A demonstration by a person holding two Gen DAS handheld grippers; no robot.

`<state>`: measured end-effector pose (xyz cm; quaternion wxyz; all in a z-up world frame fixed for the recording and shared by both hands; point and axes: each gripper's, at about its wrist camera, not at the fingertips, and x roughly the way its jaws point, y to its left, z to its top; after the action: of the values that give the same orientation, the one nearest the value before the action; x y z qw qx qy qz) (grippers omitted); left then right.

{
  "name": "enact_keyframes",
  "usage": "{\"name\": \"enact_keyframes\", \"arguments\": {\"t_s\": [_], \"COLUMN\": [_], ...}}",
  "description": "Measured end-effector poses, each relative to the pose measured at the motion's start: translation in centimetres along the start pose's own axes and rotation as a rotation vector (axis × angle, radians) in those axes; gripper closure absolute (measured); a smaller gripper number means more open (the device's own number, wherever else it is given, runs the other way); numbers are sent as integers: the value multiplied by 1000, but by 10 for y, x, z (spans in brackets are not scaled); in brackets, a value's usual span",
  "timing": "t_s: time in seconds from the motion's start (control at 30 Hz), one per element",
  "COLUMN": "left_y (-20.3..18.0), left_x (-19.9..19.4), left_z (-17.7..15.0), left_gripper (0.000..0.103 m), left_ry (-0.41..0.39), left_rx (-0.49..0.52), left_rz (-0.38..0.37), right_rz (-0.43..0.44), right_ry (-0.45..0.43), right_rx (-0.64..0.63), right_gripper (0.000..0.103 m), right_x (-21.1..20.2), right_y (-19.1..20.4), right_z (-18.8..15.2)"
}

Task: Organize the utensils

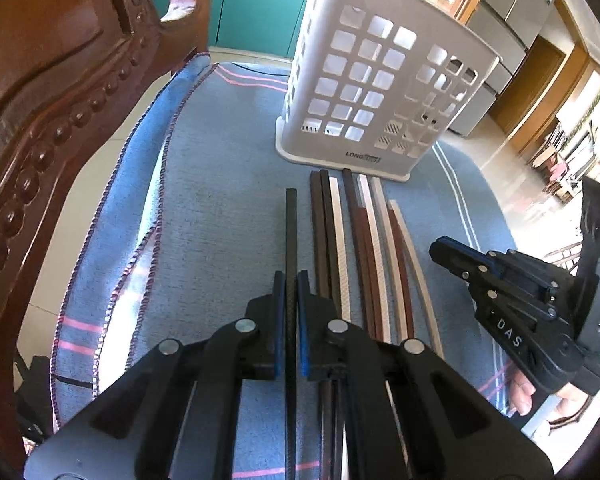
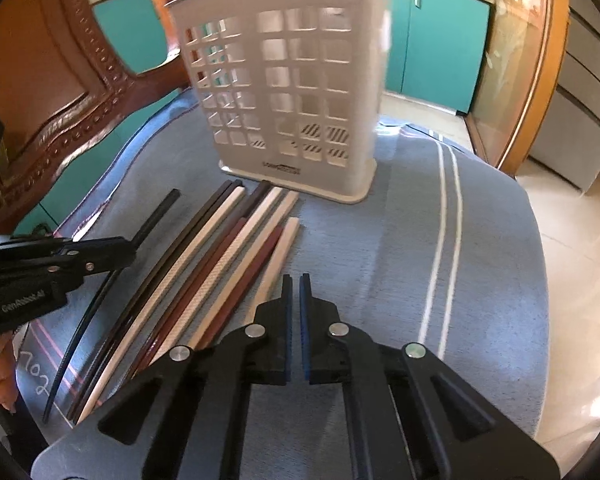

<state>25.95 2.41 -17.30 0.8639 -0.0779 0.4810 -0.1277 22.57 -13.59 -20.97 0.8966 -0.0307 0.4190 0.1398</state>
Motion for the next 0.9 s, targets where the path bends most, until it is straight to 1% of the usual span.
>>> {"name": "enact_keyframes", "arguments": {"t_s": [0.1,0.17,0.27,0.33,0.4,0.47,0.6,0.67,0.8,0.87,0.9], "left_y": [4,4,3,-1,-5,-7,-11,-14,-22,-23,-23], "left_x": [1,3,12,17,20,21,21,20,23,24,24], "left_z": [2,3,5,5,6,6,5,3,3,3,4], "left_gripper": [96,96,96,96,96,96,96,94,92,89,85], "left_ry": [0,3,15,18,11,5,-5,-7,-12,-11,-10], "left_rx": [-11,-9,2,20,42,51,76,86,125,134,134], "left_rz": [2,20,49,74,97,109,136,150,196,214,222], "right_rz": [9,21,72,102,102,101,35,1,-29,-41,-46], "right_ry": [7,13,23,32,43,55,58,58,78,95,103], "right_rx": [17,36,73,75,64,55,2,-20,-12,-8,-7], "right_gripper": [99,99,96,85,78,77,77,77,77,77,77], "right_x": [-1,-2,-1,1,3,7,8,9,12,13,15], "right_y": [-6,-9,-13,-9,-3,1,14,20,24,26,25], "right_z": [-2,-2,0,2,3,4,3,3,6,9,12]}}
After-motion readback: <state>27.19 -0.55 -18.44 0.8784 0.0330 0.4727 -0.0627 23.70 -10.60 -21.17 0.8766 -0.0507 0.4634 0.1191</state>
